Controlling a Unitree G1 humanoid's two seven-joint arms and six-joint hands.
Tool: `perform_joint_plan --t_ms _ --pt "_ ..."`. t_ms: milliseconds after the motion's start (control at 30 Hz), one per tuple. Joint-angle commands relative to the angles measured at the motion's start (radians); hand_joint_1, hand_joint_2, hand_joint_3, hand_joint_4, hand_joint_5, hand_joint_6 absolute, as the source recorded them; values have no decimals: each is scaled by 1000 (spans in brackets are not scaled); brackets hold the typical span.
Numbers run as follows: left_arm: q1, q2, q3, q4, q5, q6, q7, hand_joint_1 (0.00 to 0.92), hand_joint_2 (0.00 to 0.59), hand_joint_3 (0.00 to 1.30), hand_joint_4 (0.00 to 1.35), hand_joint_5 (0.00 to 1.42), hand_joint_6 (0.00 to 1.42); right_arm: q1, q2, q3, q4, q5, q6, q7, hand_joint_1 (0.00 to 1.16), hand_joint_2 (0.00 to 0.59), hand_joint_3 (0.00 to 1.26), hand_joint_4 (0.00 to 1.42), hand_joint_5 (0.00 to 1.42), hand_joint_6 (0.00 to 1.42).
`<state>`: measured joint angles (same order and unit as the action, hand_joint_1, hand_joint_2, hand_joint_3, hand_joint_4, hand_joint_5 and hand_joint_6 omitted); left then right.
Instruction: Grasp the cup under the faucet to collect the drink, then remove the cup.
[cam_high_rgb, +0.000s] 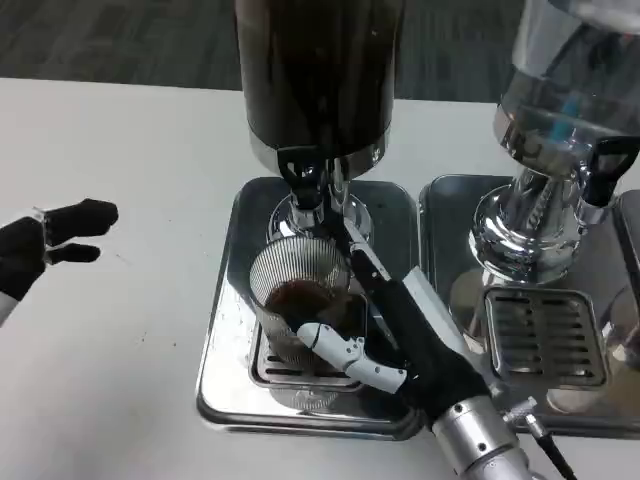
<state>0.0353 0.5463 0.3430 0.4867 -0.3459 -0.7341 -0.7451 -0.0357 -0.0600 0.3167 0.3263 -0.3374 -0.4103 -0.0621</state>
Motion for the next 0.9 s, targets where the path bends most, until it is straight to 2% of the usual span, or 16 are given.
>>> perform_joint_plan --t_ms 33,300,567,900 --pt "12 5 9 14 4 11 9 0 115 351 264 220 327 -17 -9 4 3 -15 16 13 437 219 0 0 0 1" --pt "18 6 12 21 7 8 17 0 128 371 273 220 331 -39 -19 19 -1 -37 61 39 415 212 0 0 0 0" --pt "25 9 18 31 7 5 18 0 131 383 291 220 340 -59 -27 33 20 -47 70 51 425 211 0 0 0 0" --pt "27 12 24 32 9 9 16 0 131 398 297 228 347 -52 -33 36 7 -79 87 33 435 209 0 0 0 0"
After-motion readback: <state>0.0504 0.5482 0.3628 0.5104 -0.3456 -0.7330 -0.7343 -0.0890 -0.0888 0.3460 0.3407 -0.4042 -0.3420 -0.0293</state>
